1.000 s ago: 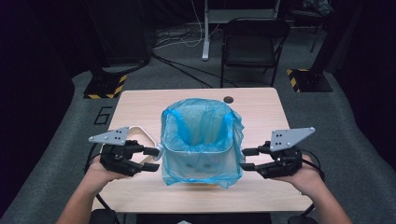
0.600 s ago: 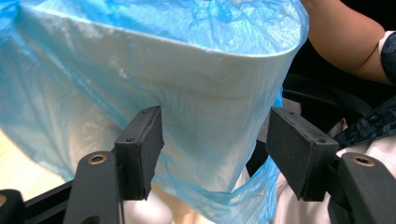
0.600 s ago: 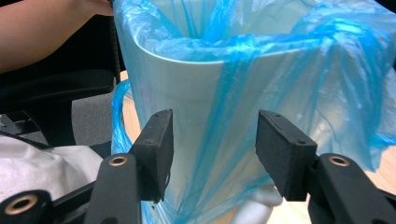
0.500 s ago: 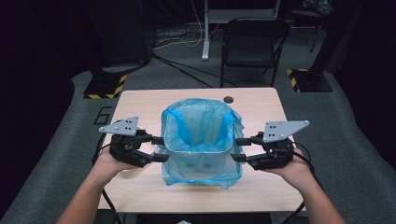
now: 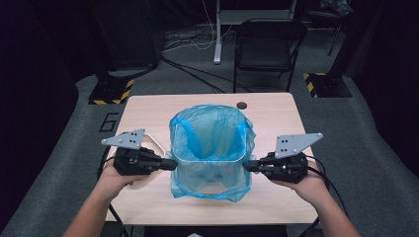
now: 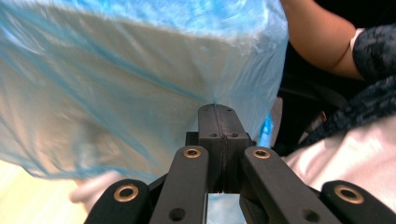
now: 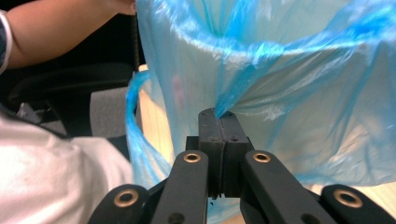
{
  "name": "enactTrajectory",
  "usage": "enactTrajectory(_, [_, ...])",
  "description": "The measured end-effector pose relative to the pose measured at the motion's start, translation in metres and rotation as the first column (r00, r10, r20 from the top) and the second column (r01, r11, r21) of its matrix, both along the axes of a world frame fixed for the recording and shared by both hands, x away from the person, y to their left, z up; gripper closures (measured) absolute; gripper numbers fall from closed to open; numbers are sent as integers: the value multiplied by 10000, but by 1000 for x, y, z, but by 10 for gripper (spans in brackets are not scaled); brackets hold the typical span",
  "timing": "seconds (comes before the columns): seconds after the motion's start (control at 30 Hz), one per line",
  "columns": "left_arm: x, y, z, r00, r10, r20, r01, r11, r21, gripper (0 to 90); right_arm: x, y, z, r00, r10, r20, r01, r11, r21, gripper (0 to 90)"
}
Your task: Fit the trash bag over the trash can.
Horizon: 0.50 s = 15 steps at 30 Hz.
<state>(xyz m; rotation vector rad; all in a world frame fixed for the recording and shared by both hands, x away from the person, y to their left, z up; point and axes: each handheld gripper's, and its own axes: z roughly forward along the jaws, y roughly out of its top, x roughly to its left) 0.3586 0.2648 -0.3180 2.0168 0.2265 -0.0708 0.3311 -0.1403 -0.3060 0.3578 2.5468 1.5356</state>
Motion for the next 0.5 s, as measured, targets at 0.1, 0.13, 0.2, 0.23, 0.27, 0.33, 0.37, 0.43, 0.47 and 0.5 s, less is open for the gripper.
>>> enactTrajectory(0.1, [-1,-1,-6,9998,-86,-158,88,9999,116,896,-2,0,-4,10000,22,-35,-22,9998,-210,900])
enactTrajectory(0.13, [0,-2,-9,9996,-116,-248,121,9997,209,897,-2,-1,-6,10000,-4,-78,1,9996,-282,900])
enactTrajectory(0.2, [1,-4,-20,9984,-155,-545,184,9984,536,897,-1,-2,-9,9999,-98,-138,93,9992,-385,900])
enactTrajectory(0.23, [1,-5,-24,9979,-179,-626,219,9977,644,897,-1,-3,-10,9998,-163,-149,156,9988,-472,900])
enactTrajectory(0.27, [2,-5,-27,9973,-174,-717,227,9970,733,897,-1,-3,-11,9997,-230,-94,225,9980,-588,900])
enactTrajectory(0.33, [3,-5,-33,9955,-173,-928,246,9967,777,897,-2,-4,-12,9995,-319,-87,311,9964,-794,900])
enactTrajectory(0.37, [4,-4,-34,9947,-196,-1009,277,9965,795,897,-2,-5,-13,9992,-394,-55,387,9952,-894,900])
enactTrajectory(0.43, [4,-5,-36,9944,-229,-1032,336,9941,1031,896,-1,-7,-14,9989,-474,-70,465,9947,-919,900])
enactTrajectory(0.47, [4,-5,-36,9942,-265,-1045,380,9932,1097,896,-1,-8,-14,9987,-507,-106,496,9948,-887,900])
enactTrajectory(0.5, [3,-4,-35,9947,-251,-999,355,9941,1027,895,-1,-9,-14,9987,-505,-94,495,9950,-867,900])
